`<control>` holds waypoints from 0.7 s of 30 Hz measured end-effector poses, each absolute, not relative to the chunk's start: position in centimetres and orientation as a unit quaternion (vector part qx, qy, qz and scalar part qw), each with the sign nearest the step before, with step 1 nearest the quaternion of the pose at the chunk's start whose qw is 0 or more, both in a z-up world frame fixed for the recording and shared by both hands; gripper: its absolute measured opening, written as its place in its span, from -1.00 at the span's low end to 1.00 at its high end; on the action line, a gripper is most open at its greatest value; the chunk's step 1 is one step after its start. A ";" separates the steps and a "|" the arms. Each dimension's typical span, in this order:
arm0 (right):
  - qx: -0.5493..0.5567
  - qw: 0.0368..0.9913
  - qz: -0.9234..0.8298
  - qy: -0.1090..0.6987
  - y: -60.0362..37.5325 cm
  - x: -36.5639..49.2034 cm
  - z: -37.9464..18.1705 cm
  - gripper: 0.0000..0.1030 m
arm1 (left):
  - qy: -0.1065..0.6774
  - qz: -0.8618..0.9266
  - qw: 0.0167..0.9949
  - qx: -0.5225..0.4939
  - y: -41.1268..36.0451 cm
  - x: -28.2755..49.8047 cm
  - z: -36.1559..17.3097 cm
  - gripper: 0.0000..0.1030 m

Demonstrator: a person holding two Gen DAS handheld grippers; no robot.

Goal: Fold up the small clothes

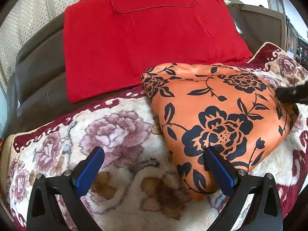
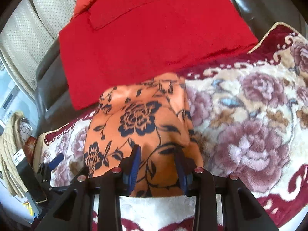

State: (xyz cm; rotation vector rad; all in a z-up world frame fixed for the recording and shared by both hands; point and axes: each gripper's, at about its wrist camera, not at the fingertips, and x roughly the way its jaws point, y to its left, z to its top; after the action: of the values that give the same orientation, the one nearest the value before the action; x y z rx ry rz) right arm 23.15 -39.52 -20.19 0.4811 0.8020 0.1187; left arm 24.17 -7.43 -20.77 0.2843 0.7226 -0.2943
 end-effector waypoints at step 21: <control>0.304 0.869 0.073 0.384 -41.6 27.1 -22.9 0.08 | 0.440 -0.221 0.870 -0.026 -5.7 28.9 -21.8 1.00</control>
State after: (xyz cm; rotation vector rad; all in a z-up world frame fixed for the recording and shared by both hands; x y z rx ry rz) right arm 27.12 -41.57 -22.94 0.6357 0.8035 0.1537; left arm 28.90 -5.72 -21.81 -0.0547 0.9198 -0.4632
